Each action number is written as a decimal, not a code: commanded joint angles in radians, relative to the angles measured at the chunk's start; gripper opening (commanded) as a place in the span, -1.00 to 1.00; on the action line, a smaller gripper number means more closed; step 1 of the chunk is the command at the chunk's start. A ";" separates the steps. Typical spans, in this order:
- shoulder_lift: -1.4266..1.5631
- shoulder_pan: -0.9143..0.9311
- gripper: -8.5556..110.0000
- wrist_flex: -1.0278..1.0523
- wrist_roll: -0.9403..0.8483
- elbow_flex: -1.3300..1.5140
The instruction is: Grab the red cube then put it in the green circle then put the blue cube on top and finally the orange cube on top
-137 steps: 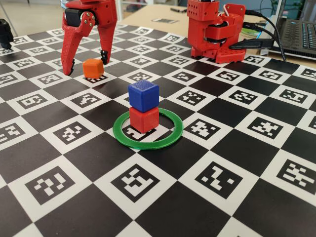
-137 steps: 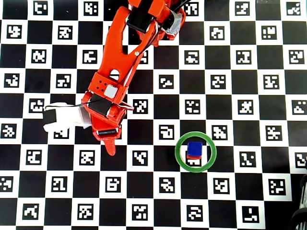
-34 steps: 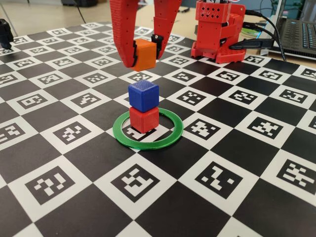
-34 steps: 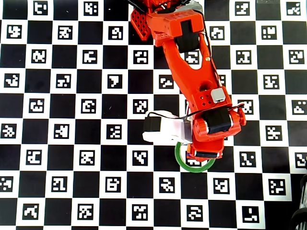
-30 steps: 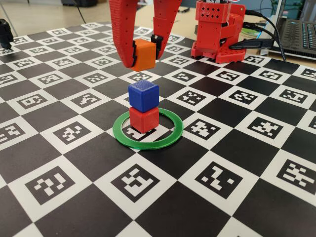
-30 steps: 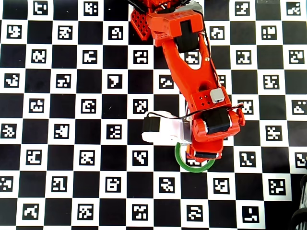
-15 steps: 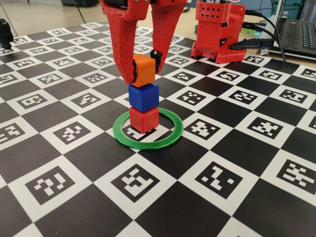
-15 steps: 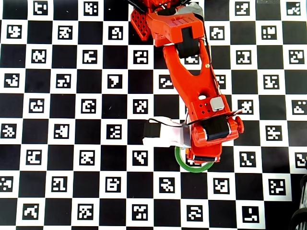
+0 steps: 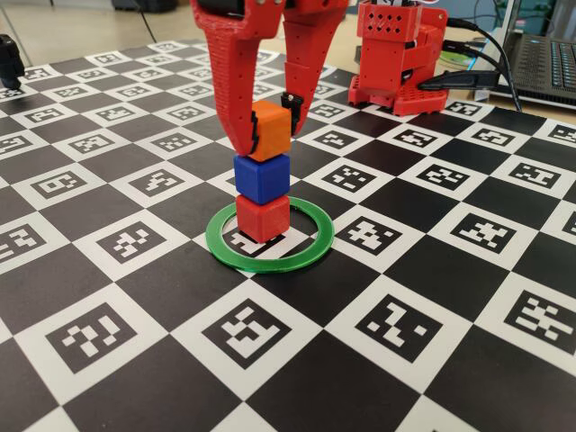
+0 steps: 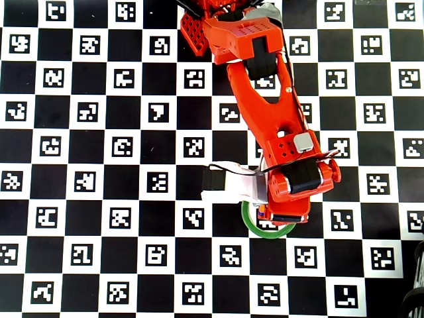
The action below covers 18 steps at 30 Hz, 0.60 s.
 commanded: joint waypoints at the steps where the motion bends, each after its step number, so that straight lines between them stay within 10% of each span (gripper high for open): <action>1: 0.031 -0.012 -0.72 -0.015 0.003 -0.067; 18: 0.031 -0.012 -0.69 -0.023 -0.005 -0.038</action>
